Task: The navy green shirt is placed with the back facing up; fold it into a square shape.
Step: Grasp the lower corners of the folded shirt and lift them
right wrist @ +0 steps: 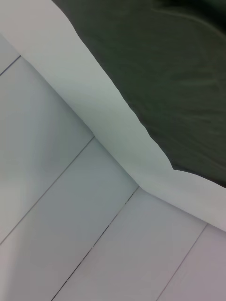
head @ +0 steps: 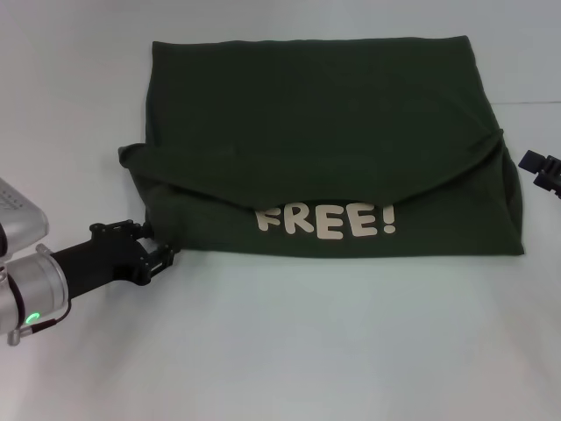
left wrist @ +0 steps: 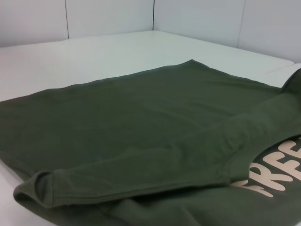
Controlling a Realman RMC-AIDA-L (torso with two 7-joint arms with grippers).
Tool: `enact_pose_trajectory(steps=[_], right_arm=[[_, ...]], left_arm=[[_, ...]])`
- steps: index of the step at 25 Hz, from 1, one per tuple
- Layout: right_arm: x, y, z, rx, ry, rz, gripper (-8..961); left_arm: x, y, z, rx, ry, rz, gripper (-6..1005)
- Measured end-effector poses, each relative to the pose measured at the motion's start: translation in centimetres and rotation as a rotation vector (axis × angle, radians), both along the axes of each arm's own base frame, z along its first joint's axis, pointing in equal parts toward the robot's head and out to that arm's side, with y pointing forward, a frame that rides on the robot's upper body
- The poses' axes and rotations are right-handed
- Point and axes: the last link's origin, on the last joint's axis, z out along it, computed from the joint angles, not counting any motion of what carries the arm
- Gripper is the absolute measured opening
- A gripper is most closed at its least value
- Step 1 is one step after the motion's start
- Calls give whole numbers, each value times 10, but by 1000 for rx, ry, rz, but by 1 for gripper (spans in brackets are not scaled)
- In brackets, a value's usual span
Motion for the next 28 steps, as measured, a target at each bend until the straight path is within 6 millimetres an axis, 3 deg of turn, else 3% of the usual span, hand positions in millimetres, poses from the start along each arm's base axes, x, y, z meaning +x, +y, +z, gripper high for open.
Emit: enact_pose_trajectory(steps=[9,17,28], right_arm=[[1,-2,0,0,0,-4,745],[3,-5,-1,-3,4,-8,744],[17,-6,5,-120,-97,-55,744]], left_arm=[[-1,4,2,11,6,22,230],[0,6,0,5,16,18,12],[-7,-8,19,7,-18,16,2]])
